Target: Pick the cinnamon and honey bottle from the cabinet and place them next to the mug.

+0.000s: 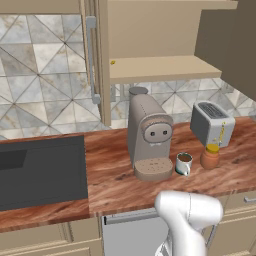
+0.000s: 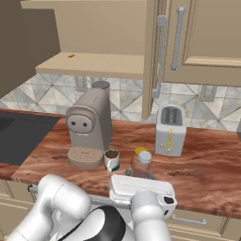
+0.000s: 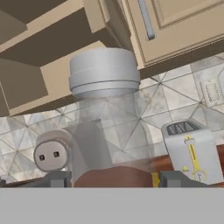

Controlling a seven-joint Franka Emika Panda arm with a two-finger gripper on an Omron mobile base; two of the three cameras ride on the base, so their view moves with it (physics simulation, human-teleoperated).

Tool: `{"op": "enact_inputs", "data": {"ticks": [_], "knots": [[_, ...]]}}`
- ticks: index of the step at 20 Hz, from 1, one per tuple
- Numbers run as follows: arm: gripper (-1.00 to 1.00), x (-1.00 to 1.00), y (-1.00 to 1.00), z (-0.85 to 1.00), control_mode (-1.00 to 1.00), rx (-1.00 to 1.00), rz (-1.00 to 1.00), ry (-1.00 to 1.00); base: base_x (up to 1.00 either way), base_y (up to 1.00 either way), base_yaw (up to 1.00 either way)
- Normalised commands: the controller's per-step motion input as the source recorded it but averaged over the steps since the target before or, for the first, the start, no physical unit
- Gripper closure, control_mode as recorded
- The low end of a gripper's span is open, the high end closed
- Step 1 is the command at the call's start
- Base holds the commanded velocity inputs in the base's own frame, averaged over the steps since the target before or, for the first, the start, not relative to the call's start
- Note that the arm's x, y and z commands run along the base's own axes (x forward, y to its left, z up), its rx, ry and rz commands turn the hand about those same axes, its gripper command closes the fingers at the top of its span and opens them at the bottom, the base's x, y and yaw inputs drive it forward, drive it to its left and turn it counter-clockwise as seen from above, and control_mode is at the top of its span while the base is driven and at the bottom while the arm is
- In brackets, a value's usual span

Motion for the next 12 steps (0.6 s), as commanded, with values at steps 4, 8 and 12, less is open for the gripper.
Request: {"op": "enact_inputs", "data": {"ticks": [4, 8, 12], "knots": [[1.0, 0.64, 0.03, -0.56, -1.0, 0.0, 0.01, -0.1, 0.0, 0.0, 0.0], [1.0, 0.61, 0.12, -0.4, -1.0, 0.0, 0.01, -0.09, 0.0, 0.0, 0.0], [1.0, 0.43, 0.2, -0.2, -1.0, 0.0, 0.01, -0.06, 0.0, 0.0, 0.0]]}}
